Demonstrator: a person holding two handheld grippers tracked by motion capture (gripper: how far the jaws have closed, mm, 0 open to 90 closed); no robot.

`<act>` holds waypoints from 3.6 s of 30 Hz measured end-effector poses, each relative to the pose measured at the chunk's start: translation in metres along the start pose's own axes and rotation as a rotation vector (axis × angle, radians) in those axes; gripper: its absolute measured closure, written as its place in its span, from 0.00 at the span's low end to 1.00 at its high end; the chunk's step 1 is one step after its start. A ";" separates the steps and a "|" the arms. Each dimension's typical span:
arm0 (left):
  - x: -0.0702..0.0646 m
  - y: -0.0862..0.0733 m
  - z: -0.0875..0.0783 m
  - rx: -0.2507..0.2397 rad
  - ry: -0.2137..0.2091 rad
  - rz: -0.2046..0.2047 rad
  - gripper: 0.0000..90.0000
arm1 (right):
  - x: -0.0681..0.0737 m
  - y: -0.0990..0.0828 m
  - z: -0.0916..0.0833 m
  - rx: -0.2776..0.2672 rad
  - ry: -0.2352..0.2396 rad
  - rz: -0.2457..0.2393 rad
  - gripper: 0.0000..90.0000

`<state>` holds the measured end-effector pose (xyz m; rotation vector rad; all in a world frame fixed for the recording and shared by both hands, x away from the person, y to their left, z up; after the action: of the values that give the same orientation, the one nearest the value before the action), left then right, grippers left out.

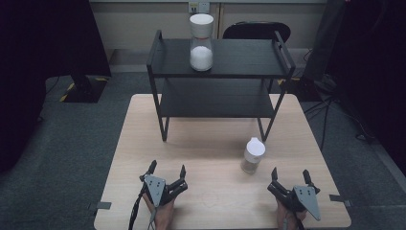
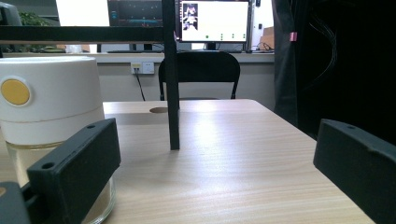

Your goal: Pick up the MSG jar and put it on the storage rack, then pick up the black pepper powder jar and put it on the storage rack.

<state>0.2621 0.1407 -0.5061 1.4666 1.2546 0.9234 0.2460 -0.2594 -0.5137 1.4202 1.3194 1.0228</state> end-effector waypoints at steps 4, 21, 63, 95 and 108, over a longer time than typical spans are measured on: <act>0.000 -0.002 -0.001 0.000 0.008 0.004 0.02 | 0.000 0.000 0.000 0.000 0.001 0.000 0.00; 0.003 -0.009 -0.003 -0.006 0.037 0.026 0.04 | -0.001 -0.001 0.000 -0.005 0.008 -0.001 0.00; 0.000 -0.009 -0.003 -0.007 0.066 0.020 0.01 | -0.004 0.016 0.000 0.018 0.063 -0.011 0.00; 0.000 -0.009 -0.002 -0.007 0.069 0.019 0.00 | 0.075 0.032 0.048 0.056 0.180 -0.103 0.11; 0.000 -0.009 -0.002 -0.007 0.069 0.018 0.00 | 0.076 0.029 0.051 0.082 0.185 -0.085 0.28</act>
<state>0.2574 0.1411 -0.5143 1.4535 1.2884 0.9974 0.3086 -0.1880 -0.4990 1.3427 1.5590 1.0738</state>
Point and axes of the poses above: each handheld gripper's, and its own axes: z roughly forward along the jaws, y roughly out of its top, x roughly to its left, the point moved 10 cm from there along z, roughly forward along the jaws, and after that the axes turned 15 degrees about x, right-handed, at the moved point
